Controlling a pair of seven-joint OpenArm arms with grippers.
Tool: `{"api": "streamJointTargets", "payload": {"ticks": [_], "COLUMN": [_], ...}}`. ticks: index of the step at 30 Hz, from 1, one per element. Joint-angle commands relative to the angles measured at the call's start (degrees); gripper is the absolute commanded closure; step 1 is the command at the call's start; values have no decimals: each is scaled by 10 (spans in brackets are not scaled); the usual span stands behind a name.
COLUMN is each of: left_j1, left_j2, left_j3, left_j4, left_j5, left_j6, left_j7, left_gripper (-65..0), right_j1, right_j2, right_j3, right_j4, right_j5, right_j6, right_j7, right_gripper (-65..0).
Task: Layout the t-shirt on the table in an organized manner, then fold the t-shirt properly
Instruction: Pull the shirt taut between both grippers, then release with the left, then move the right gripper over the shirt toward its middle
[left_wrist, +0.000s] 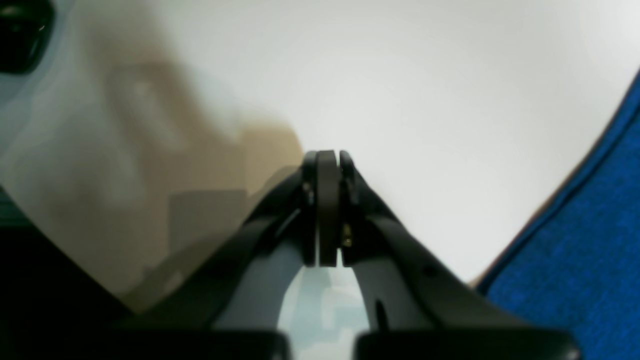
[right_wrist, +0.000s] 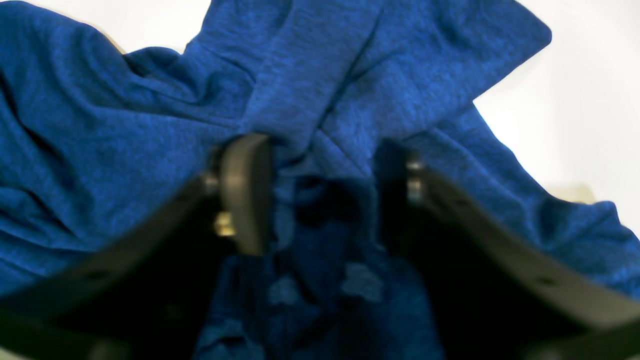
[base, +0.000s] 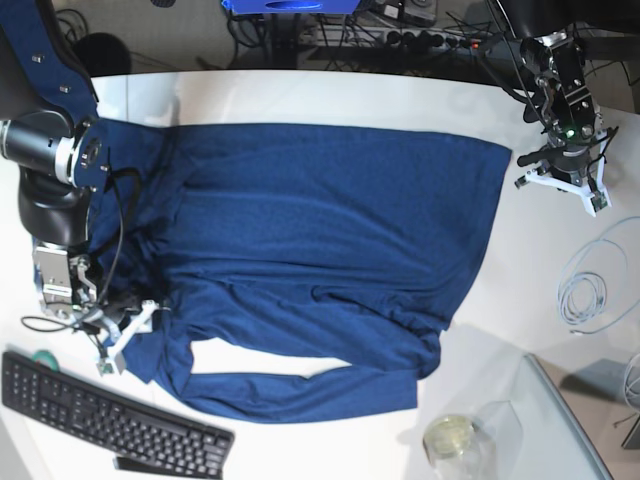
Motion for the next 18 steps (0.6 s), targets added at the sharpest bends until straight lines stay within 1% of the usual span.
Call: {"api": "streamJointTargets", "payload": {"ticks": [1,3,6,7,9,10,13,14,16,18], "left_j1": [-5,-5,-4,-4,-1,-1,2,3,3,2], "left_j2": [-7,-7,-7,-7,-7,-7,-7,-7,-7,-7], "left_j3": [-2,-2,-2,-2,-2,-2,-2,-2,-2,-2], "left_j4": [9,9,9,9,9,9,9,9,9,9], "left_j5": [0,0,0,0,0,0,0,0,0,0], "left_j6": [0,0,0,0,0,0,0,0,0,0], "left_j7": [-11,-11,-11,-11,-11,-11,-11,-11,-11,-11], "left_gripper": [0,0,0,0,0,0,0,0,0,0], "right_j1": [20,21,22,22,18,11,-36,-51,-76,-96], "right_j2": [3,3,2,2,1,-6,-26,-35,-53,-59], "right_j3": [1,1,1,1,1,1,1,1,1,1], "right_j4": [10,10,18,22,53,79,207,245,314,368], "right_j5": [5,5,5,6,6,6,6,6,5,5], "right_j6": [5,5,6,6,7,11,63,73,78,79], "right_j7": [8,-5,-24,-28,-45,-64,-125,-139,-165,-186], "right_gripper": [-182,-3,-9,0,0,-2,-2,-2,-3,-3]}}
